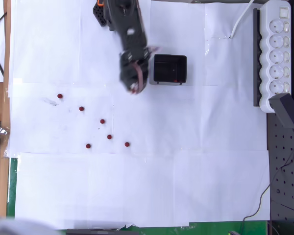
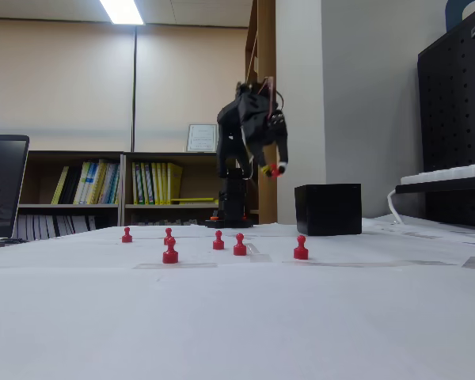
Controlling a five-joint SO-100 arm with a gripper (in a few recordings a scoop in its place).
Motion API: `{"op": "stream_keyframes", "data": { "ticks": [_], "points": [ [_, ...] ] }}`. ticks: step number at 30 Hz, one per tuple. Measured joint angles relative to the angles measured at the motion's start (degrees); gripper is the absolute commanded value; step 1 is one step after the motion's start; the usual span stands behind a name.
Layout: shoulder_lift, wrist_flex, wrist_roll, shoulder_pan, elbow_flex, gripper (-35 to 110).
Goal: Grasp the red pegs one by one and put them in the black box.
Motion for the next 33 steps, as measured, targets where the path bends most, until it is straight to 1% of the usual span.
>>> {"op": "stream_keyframes", "data": {
  "ticks": [4, 7, 10, 14, 20, 23, 29, 33],
  "points": [
    [-0.5, 1.5, -9.6, -10.6, 0.0, 0],
    [-0.2, -0.2, -16.1, -16.6, 0.0, 0],
    [3.3, -5.5, -19.1, -19.2, -0.1, 0],
    [8.3, -13.8, -19.6, -21.1, -3.1, 0],
    [13.3, -24.2, -18.5, -18.7, -9.7, 12],
    [13.3, -26.8, -17.1, -18.3, -10.2, 16],
    [13.3, -27.0, -16.9, -16.4, -10.1, 21],
    [9.1, -22.1, -17.2, -12.9, -6.3, 21]
  ]
}}
